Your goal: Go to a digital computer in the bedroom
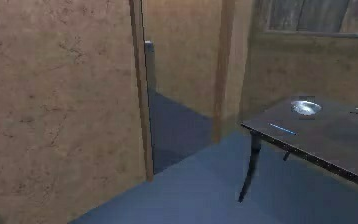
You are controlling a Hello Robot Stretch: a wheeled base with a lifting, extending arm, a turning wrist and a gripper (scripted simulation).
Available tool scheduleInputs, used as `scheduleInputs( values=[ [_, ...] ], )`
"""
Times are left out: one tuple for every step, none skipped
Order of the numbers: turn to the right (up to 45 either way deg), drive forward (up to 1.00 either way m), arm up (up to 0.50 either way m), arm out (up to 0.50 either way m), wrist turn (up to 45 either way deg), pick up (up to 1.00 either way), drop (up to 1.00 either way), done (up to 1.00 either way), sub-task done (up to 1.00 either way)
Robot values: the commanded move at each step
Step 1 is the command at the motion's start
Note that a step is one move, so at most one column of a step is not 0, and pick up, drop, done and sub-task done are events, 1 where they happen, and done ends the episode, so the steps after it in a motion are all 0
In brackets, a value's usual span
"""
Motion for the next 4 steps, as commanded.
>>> scheduleInputs(
  values=[
    [0.0,1.0,0.0,0.0,0.0,0.0,0.0,0.0,0.0],
    [3.0,0.0,0.0,0.0,0.0,0.0,0.0,0.0,0.0],
    [0.0,0.55,0.0,0.0,0.0,0.0,0.0,0.0,0.0],
    [-36.0,0.0,0.0,0.0,0.0,0.0,0.0,0.0,0.0]
  ],
)
